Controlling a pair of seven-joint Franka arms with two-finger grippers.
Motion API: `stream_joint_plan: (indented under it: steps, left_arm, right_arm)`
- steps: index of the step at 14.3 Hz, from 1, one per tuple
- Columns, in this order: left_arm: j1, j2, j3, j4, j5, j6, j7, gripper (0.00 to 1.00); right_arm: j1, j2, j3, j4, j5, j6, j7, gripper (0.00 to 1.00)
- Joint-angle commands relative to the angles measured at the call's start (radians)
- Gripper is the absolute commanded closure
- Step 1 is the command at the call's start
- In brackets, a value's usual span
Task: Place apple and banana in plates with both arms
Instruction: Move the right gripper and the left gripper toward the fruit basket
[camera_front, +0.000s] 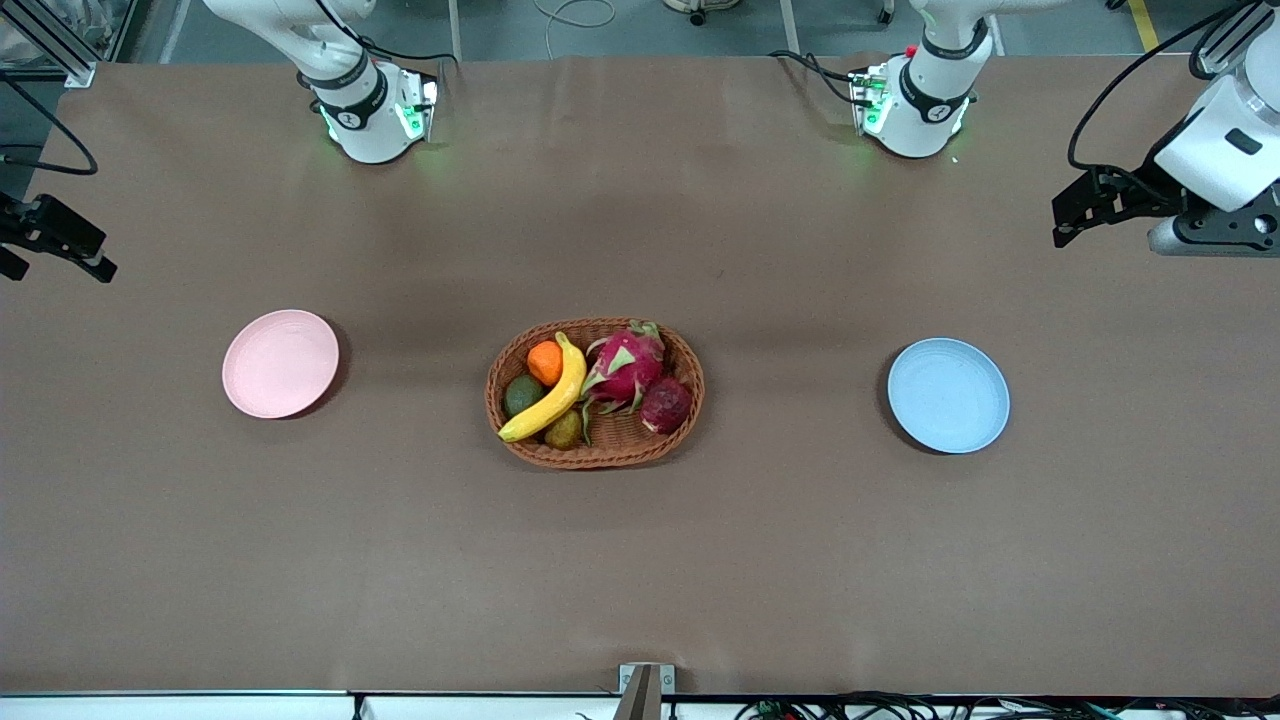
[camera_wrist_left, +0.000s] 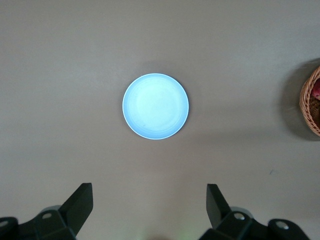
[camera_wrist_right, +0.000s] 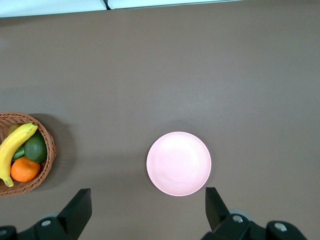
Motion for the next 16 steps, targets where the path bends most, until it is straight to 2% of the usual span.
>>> stream_joint_plan:
  steps: [1, 6, 9, 13, 16]
  left_arm:
    - [0.003, 0.004, -0.001, 0.017, -0.013, -0.004, 0.023, 0.0]
    - [-0.007, 0.035, -0.001, 0.028, -0.01, 0.001, 0.001, 0.0]
    - [-0.029, 0.12, -0.045, 0.048, -0.01, 0.092, -0.043, 0.0]
    - [-0.121, 0.277, -0.074, 0.053, -0.002, 0.232, -0.351, 0.0]
    - [-0.213, 0.39, -0.076, 0.074, -0.004, 0.341, -0.585, 0.0]
  right_arm:
    - [0.006, -0.021, 0.005, -0.006, -0.022, -0.014, 0.004, 0.0]
    - [0.009, -0.013, 0.005, -0.006, -0.022, -0.019, 0.006, 0.0]
    - [0.036, 0.045, 0.005, -0.003, -0.019, -0.019, 0.007, 0.0]
    - [0.085, 0.104, 0.005, 0.008, -0.013, -0.007, 0.006, 0.0]
    - [0.14, 0.23, 0.005, 0.049, -0.004, 0.002, 0.01, 0.0]
